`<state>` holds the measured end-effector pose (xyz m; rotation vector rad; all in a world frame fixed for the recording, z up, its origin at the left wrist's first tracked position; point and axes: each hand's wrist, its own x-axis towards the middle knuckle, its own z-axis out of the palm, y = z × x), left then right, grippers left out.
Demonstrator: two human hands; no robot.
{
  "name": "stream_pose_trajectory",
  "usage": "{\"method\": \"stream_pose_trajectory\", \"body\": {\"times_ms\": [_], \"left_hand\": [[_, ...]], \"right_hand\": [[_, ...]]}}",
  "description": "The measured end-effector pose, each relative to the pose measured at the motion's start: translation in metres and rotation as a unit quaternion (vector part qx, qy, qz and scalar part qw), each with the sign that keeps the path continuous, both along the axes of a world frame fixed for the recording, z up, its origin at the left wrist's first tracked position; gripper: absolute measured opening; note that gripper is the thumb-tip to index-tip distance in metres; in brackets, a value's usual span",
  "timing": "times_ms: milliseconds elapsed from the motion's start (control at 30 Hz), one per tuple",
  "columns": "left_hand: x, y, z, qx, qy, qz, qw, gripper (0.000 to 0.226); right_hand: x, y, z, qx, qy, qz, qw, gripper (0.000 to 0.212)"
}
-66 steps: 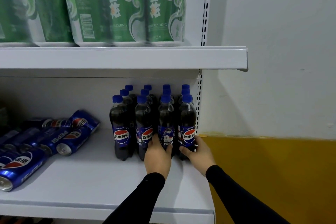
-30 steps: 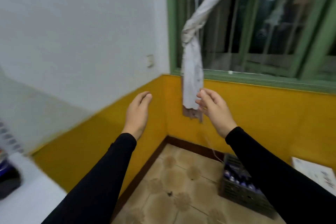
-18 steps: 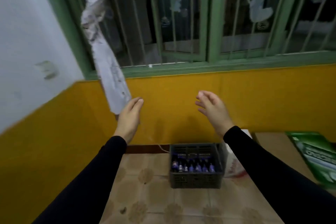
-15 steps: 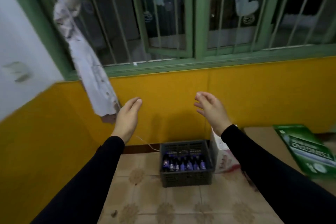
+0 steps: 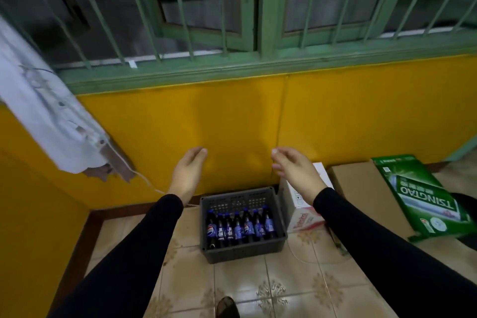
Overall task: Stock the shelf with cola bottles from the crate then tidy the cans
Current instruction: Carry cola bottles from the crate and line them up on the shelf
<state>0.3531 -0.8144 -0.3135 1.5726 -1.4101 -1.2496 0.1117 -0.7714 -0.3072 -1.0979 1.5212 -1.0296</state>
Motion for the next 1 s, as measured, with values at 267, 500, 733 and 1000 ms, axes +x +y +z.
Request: {"method": "stream_pose_trajectory", "body": {"times_ms": [267, 500, 733, 1000], "left_hand": [[0.002, -0.116, -0.124, 0.137, -0.051, 0.007, 0.989, 0.055], [0.002, -0.16, -0.324, 0.228, -0.135, 0.053, 0.963, 0.049], [0.008, -0.16, -0.577, 0.277, -0.252, 0.025, 0.927, 0.055], [0.006, -0.152, -0.742, 0.286, -0.466, -0.01, 0.837, 0.083]], "right_hand": [[0.018, -0.12, -0.126, 0.14, 0.046, 0.028, 0.989, 0.031], [0.032, -0.206, -0.342, 0.26, 0.083, 0.123, 0.954, 0.033], [0.062, -0.229, -0.612, 0.312, 0.108, 0.212, 0.92, 0.05], [0.135, -0.217, -0.803, 0.347, 0.102, 0.21, 0.908, 0.064]]}}
